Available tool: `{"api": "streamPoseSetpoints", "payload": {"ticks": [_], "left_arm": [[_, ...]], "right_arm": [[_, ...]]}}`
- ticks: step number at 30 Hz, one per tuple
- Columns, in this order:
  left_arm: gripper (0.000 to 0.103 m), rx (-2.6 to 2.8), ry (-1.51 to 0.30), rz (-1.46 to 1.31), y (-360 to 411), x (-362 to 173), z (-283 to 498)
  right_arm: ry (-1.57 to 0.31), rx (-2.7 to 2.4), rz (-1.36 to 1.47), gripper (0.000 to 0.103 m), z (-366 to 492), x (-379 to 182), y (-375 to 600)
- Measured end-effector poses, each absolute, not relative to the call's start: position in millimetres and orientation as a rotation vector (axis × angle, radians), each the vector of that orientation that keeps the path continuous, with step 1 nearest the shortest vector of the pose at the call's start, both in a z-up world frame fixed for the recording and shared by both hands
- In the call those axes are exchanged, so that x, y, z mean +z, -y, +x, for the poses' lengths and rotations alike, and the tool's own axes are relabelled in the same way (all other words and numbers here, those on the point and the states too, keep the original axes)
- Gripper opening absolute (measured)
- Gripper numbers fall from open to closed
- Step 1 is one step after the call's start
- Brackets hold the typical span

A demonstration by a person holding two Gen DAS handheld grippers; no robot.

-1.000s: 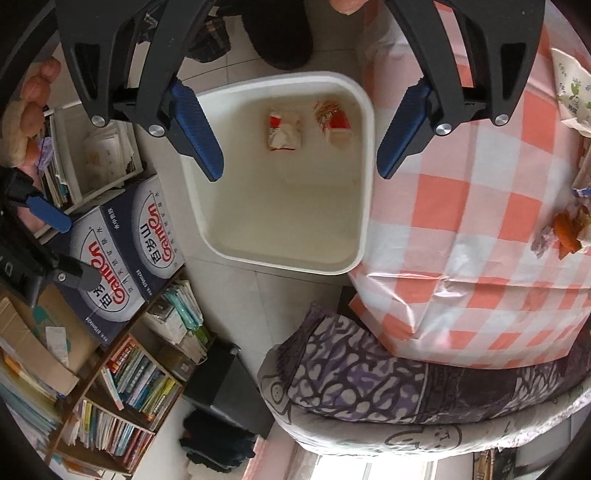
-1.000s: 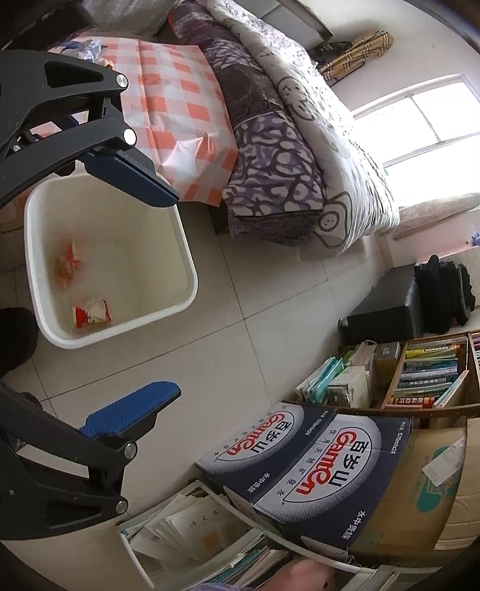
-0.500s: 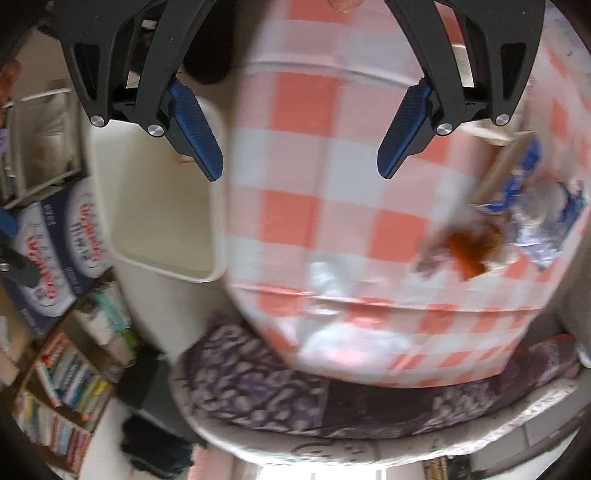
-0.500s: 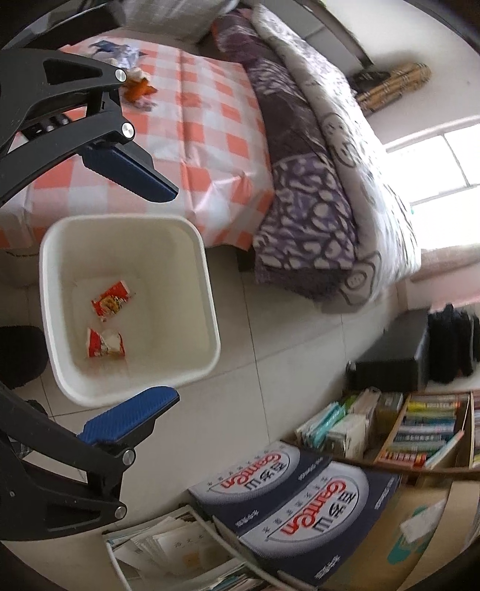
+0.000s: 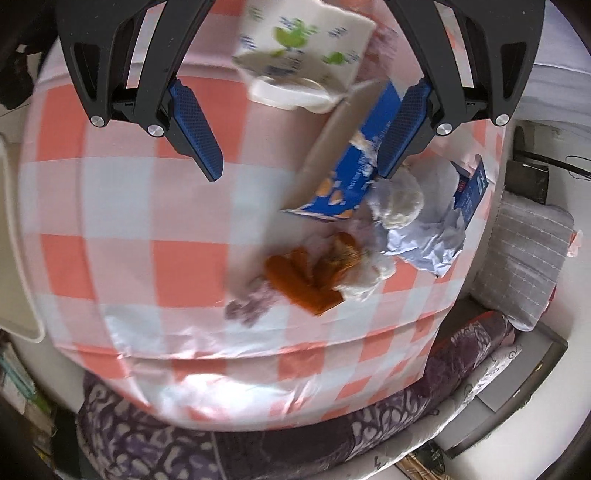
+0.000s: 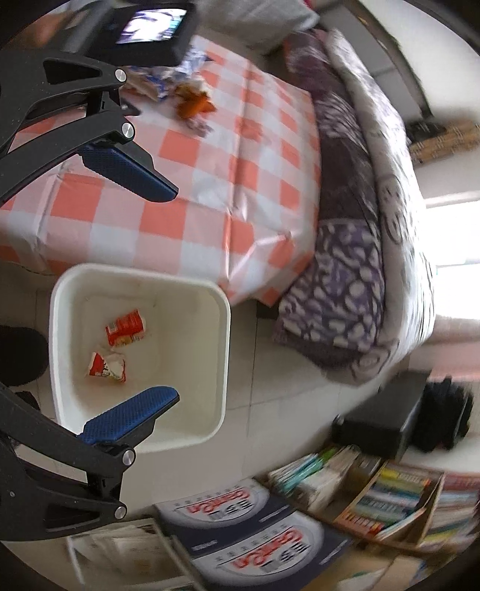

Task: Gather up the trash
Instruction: 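Grasp the white paper cup with the right tool while the left tool grasps a clear plastic sheet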

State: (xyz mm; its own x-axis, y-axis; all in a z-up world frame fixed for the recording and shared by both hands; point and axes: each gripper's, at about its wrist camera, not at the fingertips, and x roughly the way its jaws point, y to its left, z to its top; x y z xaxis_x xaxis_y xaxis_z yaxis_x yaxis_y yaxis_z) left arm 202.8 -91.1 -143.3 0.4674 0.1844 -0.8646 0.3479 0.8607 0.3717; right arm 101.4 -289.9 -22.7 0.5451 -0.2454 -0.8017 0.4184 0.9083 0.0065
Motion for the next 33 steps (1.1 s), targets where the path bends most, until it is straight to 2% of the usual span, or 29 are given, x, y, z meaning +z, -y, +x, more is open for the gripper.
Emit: {"api": "streamPoseSetpoints", "payload": {"ticks": [2, 4, 6, 9, 10, 12, 13, 23, 28, 33], "left_arm": [[0.071, -0.111, -1.126, 0.556, 82.8, -150.8, 209.6], [0.052, -0.1, -1.156, 0.546, 70.6, -156.7, 215.9], [0.037, -0.09, -1.167, 0.521, 58.5, -156.1, 219.2], [0.027, -0.119, -1.174, 0.41, 31.2, -141.9, 222.8], [0.02, -0.128, -1.176, 0.378, 24.1, -137.0, 223.1], [0.017, -0.162, -1.193, 0.265, 0.4, -124.6, 225.9], [0.012, -0.173, -1.201, 0.209, -12.1, -119.7, 227.1], [0.011, -0.195, -1.194, -0.128, -90.1, -86.2, 218.6], [0.011, -0.18, -1.119, -0.148, -103.9, -63.6, 205.7], [0.011, -0.196, -1.061, -0.154, -111.0, -44.0, 198.1]], "right_arm": [[-0.922, -0.349, 0.164, 0.096, 107.6, -25.3, 273.4], [-0.934, -0.298, 0.138, 0.096, 112.1, -28.4, 259.3], [-0.945, -0.255, 0.109, 0.096, 116.5, -31.3, 244.2], [-0.972, -0.19, 0.063, 0.096, 121.2, -38.4, 220.4], [-0.988, -0.162, 0.046, 0.096, 123.9, -41.9, 210.2], [-1.007, -0.121, 0.023, 0.096, 126.7, -48.0, 193.9], [-1.014, -0.103, 0.017, 0.096, 127.5, -50.5, 187.4], [-1.13, 0.095, 0.034, 0.096, 140.8, -83.5, 113.9], [-1.201, 0.14, 0.176, 0.096, 149.0, -104.2, 89.9], [-1.238, 0.165, 0.192, 0.096, 150.7, -121.3, 57.9]]}}
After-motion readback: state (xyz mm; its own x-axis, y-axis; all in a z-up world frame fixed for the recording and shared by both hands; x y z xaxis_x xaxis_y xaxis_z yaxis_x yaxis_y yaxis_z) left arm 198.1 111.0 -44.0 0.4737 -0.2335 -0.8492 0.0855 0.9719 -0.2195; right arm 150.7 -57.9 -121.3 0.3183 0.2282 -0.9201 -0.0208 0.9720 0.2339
